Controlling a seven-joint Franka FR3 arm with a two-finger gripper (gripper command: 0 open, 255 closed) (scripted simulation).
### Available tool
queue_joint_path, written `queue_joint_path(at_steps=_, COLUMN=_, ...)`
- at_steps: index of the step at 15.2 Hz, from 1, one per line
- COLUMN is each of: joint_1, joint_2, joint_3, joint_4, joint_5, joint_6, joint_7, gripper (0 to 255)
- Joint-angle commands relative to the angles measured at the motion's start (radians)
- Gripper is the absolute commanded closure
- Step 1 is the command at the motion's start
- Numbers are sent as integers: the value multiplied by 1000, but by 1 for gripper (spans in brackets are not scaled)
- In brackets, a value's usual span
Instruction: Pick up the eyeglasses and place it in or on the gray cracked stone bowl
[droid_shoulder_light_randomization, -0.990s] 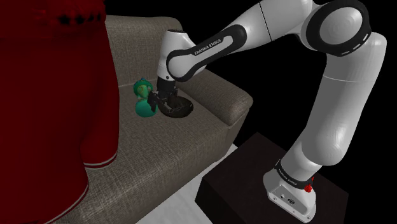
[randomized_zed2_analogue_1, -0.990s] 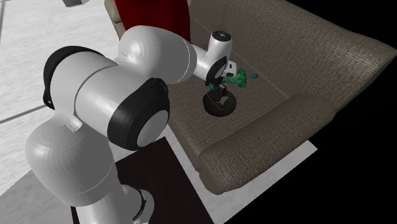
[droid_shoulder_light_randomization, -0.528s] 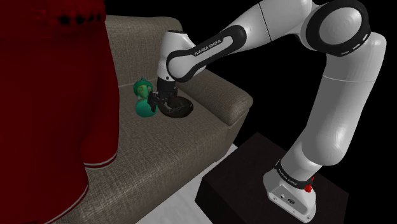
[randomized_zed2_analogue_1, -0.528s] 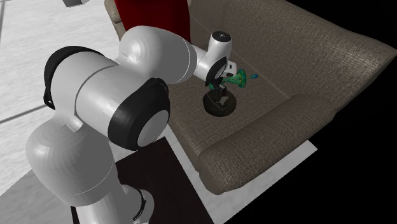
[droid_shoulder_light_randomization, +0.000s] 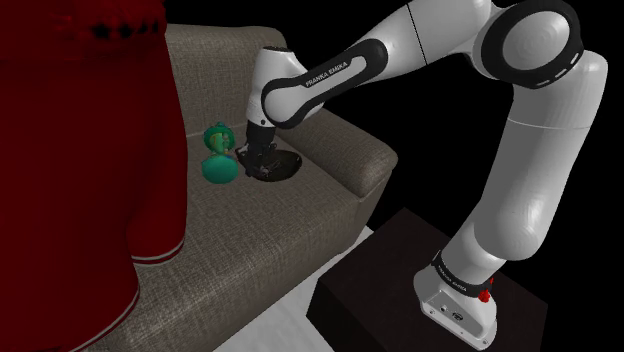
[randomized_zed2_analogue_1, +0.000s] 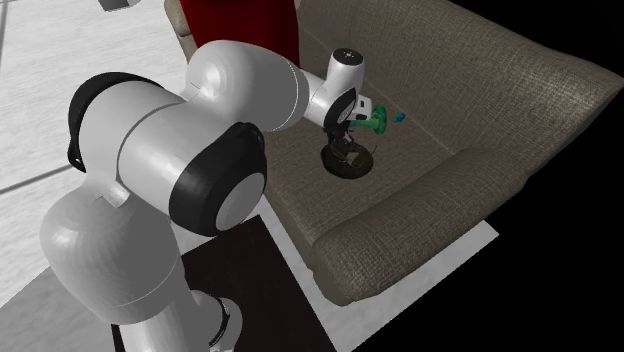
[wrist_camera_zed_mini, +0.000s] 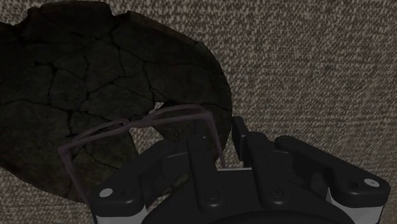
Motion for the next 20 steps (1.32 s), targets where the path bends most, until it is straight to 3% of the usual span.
queue_joint_path(at_steps=1, joint_1=-1, joint_2=1, joint_3=-1, joint_4=-1, joint_5=0, joint_6=-1, joint_7=0, gripper=255)
queue_joint_path(at_steps=20, joint_1=-15, joint_2=-113, joint_3=13, joint_4=105, joint_5=43, joint_6=-216, joint_7=-14, gripper=255)
